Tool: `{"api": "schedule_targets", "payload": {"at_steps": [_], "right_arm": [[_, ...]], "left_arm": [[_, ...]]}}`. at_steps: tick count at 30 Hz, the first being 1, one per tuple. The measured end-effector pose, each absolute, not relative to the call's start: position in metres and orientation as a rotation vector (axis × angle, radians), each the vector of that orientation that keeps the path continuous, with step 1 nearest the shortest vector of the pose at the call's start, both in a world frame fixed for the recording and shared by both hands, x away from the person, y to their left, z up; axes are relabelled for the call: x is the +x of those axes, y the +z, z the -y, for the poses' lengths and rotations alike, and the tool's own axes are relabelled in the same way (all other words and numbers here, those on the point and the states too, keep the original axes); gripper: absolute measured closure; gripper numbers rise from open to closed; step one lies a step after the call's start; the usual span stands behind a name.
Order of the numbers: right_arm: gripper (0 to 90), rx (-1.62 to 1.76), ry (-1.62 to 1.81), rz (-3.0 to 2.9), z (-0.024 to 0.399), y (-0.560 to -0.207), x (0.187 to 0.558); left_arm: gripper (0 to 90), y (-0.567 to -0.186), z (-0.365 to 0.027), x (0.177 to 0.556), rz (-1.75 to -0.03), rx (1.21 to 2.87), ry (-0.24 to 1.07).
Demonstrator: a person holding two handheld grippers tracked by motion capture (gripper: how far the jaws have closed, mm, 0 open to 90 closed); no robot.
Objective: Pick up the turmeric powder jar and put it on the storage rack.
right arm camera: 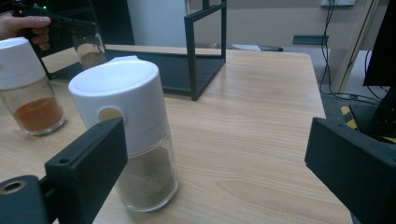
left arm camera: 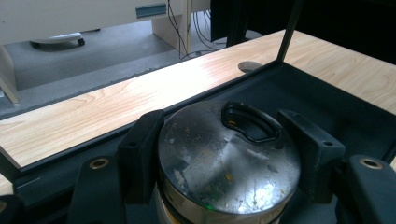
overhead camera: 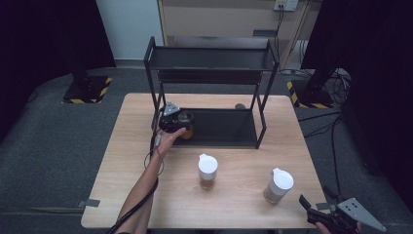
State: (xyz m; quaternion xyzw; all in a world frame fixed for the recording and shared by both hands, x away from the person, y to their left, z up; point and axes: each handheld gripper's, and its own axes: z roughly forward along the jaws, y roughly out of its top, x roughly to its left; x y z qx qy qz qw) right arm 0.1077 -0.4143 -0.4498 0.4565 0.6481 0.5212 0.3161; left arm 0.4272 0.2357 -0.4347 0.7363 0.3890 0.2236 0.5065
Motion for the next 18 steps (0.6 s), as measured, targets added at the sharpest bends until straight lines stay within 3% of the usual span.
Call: {"api": "schedule_targets", "payload": {"at_steps": [18], "right_arm": [[6.1,1.199,1.373,-1.708,0.4140,-0.4495,0.1073]], "left_arm": [[32.0,-0.4413,-0.2358,0.4250,-0.964,1.736,0.538]]}}
